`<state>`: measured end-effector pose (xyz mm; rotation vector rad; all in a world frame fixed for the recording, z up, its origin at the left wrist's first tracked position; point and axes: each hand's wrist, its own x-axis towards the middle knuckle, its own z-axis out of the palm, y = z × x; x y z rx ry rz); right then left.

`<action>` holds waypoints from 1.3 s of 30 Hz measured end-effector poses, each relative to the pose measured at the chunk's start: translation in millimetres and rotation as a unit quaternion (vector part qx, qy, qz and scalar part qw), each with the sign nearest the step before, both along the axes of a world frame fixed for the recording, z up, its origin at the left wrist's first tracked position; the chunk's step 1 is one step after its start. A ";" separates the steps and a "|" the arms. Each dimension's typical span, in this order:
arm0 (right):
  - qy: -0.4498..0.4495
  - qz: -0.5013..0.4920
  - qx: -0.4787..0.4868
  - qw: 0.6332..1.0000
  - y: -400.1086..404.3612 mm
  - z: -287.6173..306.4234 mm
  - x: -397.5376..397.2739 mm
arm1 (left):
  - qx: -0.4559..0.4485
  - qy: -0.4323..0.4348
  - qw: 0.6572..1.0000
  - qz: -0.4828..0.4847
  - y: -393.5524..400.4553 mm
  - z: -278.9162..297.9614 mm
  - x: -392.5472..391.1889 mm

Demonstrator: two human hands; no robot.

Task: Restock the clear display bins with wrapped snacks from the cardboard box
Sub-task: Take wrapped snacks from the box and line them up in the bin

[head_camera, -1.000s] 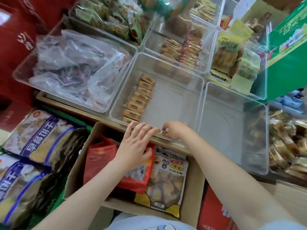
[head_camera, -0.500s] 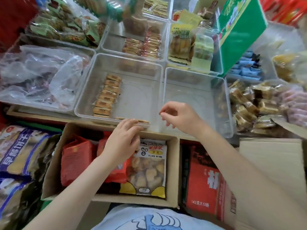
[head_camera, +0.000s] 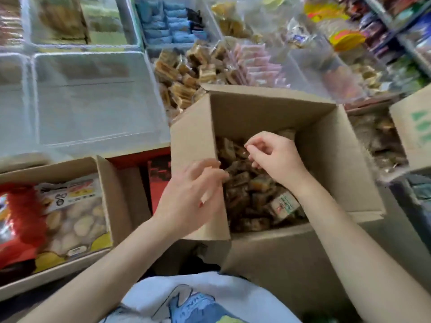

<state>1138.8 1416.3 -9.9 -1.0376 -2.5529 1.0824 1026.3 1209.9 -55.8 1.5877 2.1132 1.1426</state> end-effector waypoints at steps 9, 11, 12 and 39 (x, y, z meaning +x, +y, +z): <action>-0.495 0.231 -0.020 0.837 66.5 -37.0 70.2 | -0.087 0.081 0.993 -0.017 48.5 -4.6 18.2; -0.510 0.251 -0.041 0.822 67.8 -44.5 75.8 | -0.088 0.092 0.992 -0.014 53.9 -3.8 11.1; -0.511 0.258 -0.045 0.819 67.3 -46.5 77.1 | -0.088 0.097 0.991 -0.012 56.6 -3.1 8.4; 0.032 0.232 -0.286 0.929 -162.6 -1.5 -227.3 | -0.024 -0.263 0.934 0.239 -164.4 23.4 -200.1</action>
